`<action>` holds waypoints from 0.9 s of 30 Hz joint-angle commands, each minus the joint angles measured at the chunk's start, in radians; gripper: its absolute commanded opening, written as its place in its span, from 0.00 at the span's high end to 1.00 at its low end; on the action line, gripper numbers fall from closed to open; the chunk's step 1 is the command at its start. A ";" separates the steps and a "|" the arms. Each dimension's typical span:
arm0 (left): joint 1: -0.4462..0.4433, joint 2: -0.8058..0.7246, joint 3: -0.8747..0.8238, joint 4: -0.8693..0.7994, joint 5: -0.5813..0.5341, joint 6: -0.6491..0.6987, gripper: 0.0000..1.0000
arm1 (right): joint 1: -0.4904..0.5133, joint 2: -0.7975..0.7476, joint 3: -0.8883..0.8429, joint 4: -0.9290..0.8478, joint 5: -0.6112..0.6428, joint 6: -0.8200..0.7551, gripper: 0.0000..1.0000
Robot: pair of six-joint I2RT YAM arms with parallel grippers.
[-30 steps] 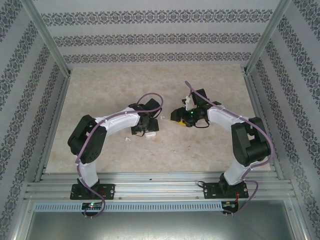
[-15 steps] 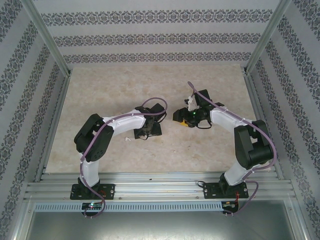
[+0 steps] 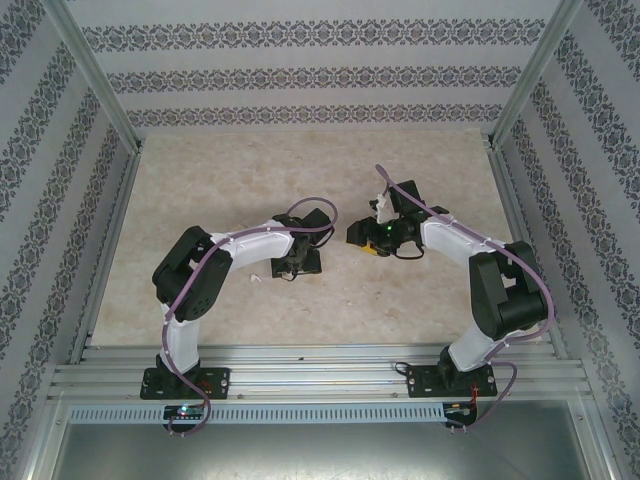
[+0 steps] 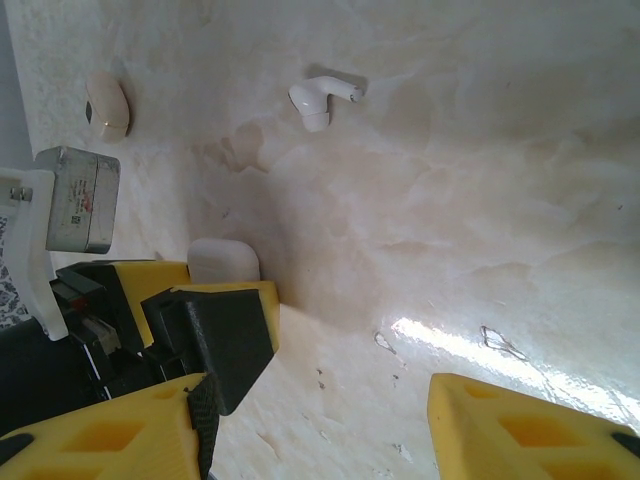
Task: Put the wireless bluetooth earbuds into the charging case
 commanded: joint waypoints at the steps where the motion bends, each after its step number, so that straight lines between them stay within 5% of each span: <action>1: -0.011 -0.008 -0.020 0.047 -0.018 0.058 0.25 | -0.013 -0.018 -0.014 -0.006 0.012 -0.012 0.41; 27: -0.011 -0.256 -0.413 0.521 -0.011 0.394 0.46 | 0.091 0.175 0.068 0.080 -0.142 0.062 0.42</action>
